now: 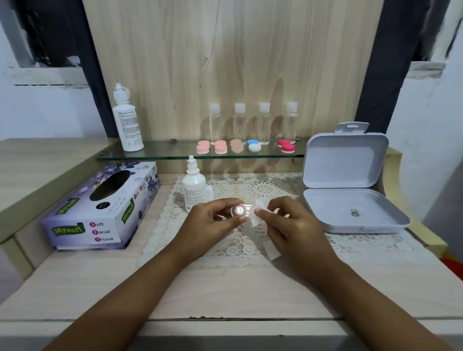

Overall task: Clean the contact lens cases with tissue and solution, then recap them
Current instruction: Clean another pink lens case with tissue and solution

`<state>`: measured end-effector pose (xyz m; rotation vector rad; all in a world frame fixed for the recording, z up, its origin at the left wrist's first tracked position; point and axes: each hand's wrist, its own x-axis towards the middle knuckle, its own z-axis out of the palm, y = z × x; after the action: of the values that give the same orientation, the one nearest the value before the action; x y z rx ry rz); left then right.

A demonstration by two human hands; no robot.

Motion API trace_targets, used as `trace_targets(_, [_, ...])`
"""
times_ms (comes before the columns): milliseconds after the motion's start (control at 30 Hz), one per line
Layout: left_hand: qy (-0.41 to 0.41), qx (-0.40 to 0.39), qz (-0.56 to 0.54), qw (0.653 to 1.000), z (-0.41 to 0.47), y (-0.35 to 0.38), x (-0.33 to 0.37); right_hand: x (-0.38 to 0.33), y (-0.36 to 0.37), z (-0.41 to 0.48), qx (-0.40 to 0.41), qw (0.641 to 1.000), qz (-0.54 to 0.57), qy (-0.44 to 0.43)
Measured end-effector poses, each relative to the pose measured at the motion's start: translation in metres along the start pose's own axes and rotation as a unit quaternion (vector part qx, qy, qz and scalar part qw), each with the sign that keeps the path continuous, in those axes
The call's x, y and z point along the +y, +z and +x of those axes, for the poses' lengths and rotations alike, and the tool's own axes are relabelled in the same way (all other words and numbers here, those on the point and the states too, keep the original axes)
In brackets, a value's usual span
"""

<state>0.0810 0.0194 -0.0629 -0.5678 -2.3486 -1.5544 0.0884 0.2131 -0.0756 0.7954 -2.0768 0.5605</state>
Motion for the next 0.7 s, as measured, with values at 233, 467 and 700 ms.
trace_targets(233, [-0.015, 0.001, -0.024, 1.0, 0.0, -0.001, 0.002, 0.004, 0.001, 0.001, 0.023, 0.999, -0.015, 0.026])
trace_targets(467, [-0.007, -0.014, -0.031, 0.999, -0.001, 0.0, 0.002, -0.006, 0.002, -0.001, -0.03, 0.999, -0.015, -0.007])
trace_targets(700, [-0.005, -0.025, -0.007, 1.0, -0.001, 0.001, 0.002, -0.006, 0.007, 0.001, -0.011, 1.0, -0.006, -0.015])
